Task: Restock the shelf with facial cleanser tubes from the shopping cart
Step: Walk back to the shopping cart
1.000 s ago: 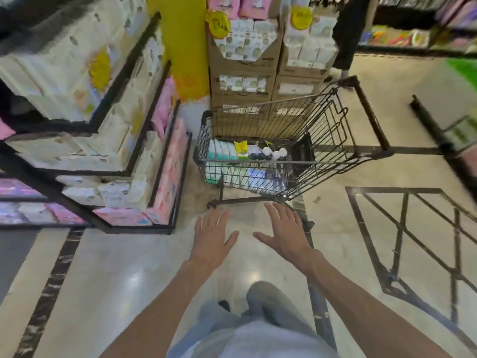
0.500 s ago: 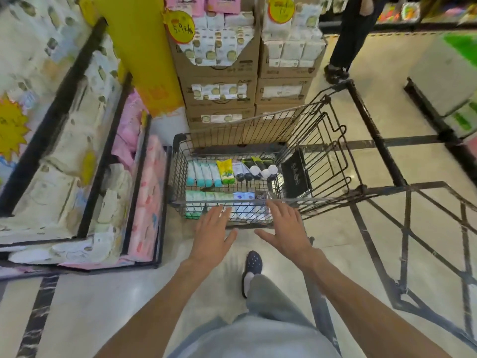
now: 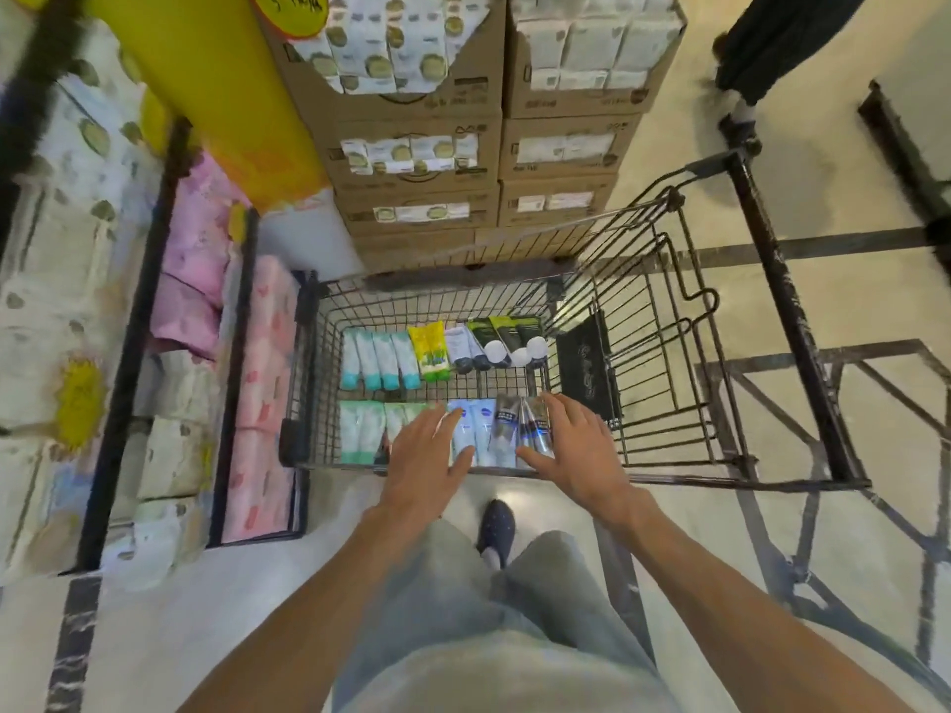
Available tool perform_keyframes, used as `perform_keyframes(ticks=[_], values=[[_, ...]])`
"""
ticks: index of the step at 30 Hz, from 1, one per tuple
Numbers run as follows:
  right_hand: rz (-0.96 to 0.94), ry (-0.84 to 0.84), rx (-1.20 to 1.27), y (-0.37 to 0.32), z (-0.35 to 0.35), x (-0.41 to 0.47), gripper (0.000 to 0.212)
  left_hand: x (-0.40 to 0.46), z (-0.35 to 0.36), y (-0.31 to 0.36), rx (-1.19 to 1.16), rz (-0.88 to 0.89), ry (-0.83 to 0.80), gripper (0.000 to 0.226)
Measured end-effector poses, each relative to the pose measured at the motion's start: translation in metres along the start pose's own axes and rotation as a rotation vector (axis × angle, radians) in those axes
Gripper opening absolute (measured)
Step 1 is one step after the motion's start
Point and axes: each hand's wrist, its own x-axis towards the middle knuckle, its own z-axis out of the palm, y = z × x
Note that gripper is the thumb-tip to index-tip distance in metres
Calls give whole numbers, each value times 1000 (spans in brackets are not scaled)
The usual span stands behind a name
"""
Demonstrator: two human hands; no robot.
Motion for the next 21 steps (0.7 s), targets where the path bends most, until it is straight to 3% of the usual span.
perform_keyframes(ticks=[21], values=[[263,-188,52,21,29,119,86,164,44,-48,-152,-30,-269,58]])
